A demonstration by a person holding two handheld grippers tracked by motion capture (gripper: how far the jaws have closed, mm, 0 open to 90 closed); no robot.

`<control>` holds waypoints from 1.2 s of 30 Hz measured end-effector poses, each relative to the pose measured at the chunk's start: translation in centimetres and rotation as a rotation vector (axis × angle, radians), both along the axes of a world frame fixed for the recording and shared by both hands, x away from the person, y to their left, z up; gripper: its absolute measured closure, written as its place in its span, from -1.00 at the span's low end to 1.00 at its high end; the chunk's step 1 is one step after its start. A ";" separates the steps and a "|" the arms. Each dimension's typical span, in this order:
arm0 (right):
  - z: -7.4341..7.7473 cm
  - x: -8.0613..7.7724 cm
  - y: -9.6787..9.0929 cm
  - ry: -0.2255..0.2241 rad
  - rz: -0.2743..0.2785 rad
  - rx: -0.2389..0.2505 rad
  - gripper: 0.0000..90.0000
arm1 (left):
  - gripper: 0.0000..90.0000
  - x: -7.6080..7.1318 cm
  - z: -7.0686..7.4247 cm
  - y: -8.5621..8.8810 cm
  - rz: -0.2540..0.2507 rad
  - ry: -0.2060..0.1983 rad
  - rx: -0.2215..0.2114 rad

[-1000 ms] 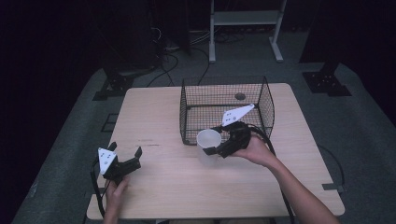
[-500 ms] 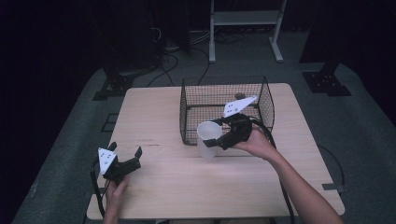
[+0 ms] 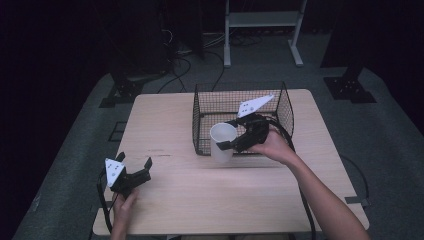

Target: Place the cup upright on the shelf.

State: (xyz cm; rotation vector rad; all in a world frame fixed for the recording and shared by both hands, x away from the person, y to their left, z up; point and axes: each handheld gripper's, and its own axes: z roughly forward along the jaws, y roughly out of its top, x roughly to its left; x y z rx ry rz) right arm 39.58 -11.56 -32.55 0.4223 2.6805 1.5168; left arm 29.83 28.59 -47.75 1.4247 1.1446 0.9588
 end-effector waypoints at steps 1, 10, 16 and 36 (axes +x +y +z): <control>0.1 0.1 0.0 -0.007 -0.002 0.004 -0.57 | -1.00 0.0 0.0 0.0 0.000 0.000 -0.001; 1.2 1.0 0.2 -0.014 -0.011 -0.003 -0.57 | -1.00 0.0 0.0 0.0 0.000 0.000 -0.001; 1.8 1.8 0.2 -0.025 -0.025 -0.005 -0.57 | -1.00 0.0 0.0 0.0 0.000 0.000 -0.001; 3.1 5.4 0.7 -0.026 -0.081 -0.029 -0.57 | -1.00 0.0 0.0 0.1 -0.002 0.000 -0.004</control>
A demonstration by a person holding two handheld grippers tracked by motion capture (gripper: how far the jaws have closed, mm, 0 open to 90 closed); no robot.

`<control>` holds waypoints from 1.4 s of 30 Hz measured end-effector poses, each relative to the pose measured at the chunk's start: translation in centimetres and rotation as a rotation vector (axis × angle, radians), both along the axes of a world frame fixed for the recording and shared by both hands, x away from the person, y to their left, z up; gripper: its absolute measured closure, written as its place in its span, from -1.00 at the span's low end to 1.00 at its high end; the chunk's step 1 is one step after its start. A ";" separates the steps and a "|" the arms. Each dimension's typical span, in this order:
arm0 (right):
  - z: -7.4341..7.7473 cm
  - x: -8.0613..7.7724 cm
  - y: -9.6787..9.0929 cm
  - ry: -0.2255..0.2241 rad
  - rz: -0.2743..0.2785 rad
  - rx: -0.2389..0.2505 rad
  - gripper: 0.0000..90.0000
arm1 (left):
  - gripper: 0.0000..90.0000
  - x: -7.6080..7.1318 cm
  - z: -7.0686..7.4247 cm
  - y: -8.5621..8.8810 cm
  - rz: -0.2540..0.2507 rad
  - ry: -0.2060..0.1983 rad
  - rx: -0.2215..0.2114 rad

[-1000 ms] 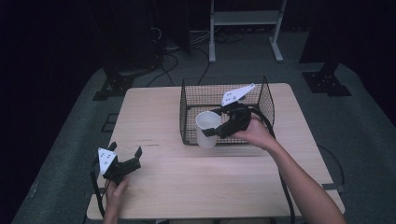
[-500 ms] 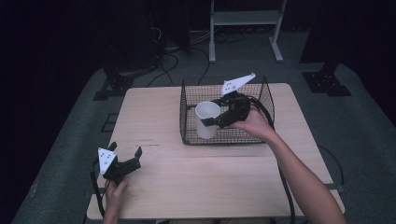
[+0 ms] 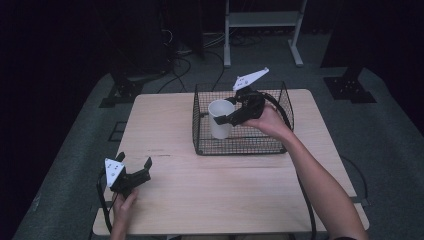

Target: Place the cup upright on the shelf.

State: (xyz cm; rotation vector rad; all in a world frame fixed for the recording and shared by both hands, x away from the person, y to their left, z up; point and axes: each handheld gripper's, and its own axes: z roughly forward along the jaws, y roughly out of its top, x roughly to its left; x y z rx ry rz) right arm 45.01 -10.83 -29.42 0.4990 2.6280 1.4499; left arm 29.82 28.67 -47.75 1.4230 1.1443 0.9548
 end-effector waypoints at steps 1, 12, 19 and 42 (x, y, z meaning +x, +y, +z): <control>0.0 0.2 0.0 0.001 -0.005 -0.001 -0.57 | -1.00 0.0 0.0 0.0 0.000 0.000 0.000; -0.3 2.7 -0.8 0.011 -0.075 0.007 -0.57 | -1.00 0.0 0.0 0.0 -0.001 -0.001 0.000; -1.3 4.0 -1.1 0.035 -0.098 -0.003 -0.57 | -1.00 0.0 0.0 0.0 -0.001 -0.001 0.000; -4.6 6.8 -1.8 0.076 -0.171 -0.016 -0.57 | -1.00 0.0 0.0 0.0 -0.001 -0.001 -0.002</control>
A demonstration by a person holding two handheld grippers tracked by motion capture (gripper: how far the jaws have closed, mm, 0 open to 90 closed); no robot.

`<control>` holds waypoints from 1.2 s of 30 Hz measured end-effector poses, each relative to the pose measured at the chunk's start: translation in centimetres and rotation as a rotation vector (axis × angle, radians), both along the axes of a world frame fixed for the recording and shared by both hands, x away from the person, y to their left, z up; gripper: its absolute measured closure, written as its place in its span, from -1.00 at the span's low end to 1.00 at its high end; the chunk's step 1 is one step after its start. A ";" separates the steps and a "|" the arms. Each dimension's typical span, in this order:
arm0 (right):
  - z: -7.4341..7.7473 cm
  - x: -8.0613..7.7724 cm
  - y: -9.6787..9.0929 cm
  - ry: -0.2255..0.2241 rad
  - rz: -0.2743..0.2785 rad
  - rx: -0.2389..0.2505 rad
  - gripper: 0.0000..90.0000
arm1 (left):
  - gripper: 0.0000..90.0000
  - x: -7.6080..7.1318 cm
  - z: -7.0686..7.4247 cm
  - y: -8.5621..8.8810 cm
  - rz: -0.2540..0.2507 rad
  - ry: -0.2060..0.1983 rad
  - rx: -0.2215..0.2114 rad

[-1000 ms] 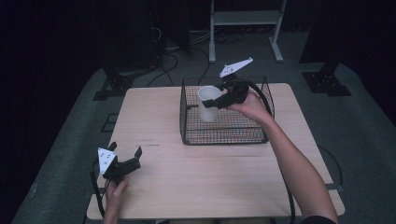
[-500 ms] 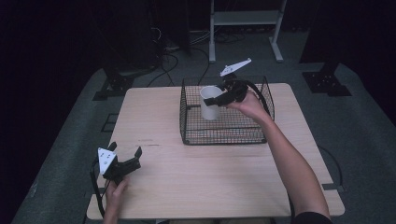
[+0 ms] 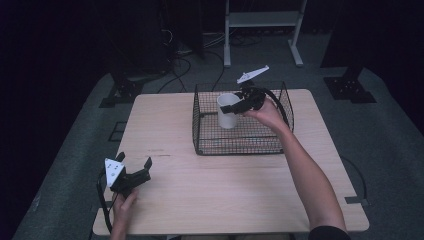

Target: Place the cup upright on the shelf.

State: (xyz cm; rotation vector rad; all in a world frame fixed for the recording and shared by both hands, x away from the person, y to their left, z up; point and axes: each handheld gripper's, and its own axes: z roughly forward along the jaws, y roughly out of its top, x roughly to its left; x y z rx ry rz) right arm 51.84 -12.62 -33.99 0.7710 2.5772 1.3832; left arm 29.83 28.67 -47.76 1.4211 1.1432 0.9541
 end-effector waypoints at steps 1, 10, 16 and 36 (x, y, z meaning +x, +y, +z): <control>-0.2 0.1 0.0 -0.001 -0.002 0.000 -0.57 | -1.00 0.0 0.0 0.0 0.000 0.000 0.000; -1.3 0.8 -0.1 0.016 -0.013 0.001 -0.57 | -1.00 0.0 0.0 0.0 0.000 0.000 -0.001; -1.8 1.0 0.3 0.023 -0.016 0.000 -0.57 | -1.00 0.0 0.0 0.0 0.000 0.001 -0.001; -4.4 2.3 1.0 0.063 -0.041 -0.081 -0.58 | -1.00 0.0 0.0 0.0 -0.001 0.001 -0.001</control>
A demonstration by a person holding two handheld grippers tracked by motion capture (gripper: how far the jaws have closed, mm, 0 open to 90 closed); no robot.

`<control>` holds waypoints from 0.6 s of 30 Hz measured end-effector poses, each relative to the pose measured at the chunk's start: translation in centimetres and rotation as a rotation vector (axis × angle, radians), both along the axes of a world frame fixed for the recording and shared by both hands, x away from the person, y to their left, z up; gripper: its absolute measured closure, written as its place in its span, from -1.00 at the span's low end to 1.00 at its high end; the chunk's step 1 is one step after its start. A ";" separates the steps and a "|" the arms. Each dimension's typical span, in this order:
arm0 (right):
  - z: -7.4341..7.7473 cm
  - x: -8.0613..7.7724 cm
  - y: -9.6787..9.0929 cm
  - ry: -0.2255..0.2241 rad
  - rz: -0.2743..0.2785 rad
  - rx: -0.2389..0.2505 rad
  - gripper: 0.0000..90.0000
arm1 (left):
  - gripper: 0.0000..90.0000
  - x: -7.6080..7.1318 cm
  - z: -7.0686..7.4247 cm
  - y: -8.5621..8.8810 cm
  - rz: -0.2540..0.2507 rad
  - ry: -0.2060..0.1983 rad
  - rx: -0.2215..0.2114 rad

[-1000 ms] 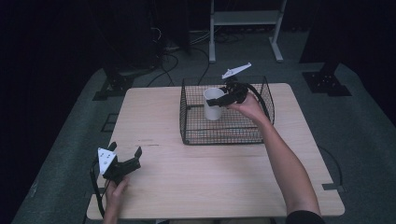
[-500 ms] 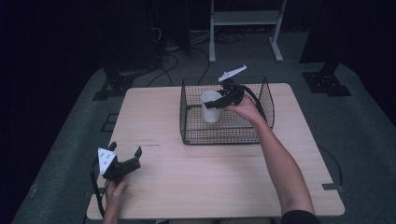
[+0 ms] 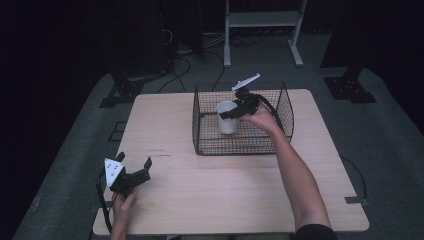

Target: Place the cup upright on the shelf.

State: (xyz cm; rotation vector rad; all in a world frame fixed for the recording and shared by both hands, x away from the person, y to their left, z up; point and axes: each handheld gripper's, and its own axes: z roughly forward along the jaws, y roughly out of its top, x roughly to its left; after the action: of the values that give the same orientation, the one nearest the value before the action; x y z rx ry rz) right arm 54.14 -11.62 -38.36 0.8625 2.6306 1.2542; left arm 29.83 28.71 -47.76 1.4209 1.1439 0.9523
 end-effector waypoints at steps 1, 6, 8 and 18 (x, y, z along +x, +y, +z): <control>-0.1 0.0 0.0 0.000 -0.003 -0.001 -0.58 | -1.00 0.0 0.0 0.0 -0.001 0.000 0.000; -0.5 0.1 0.2 0.010 -0.003 -0.012 -0.58 | -1.00 0.0 0.0 0.0 0.001 0.000 -0.005; -0.5 0.1 0.3 0.012 -0.005 -0.019 -0.58 | -1.00 0.0 0.0 0.0 0.000 0.000 -0.002; -1.2 0.4 0.4 0.029 -0.015 -0.059 -0.58 | -1.00 0.0 0.0 0.0 0.001 -0.001 -0.005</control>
State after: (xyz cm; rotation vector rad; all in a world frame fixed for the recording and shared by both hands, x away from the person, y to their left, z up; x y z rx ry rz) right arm 54.55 -11.20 -39.60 0.8958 2.6639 1.1633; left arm 29.85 28.74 -47.76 1.4161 1.1455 0.9501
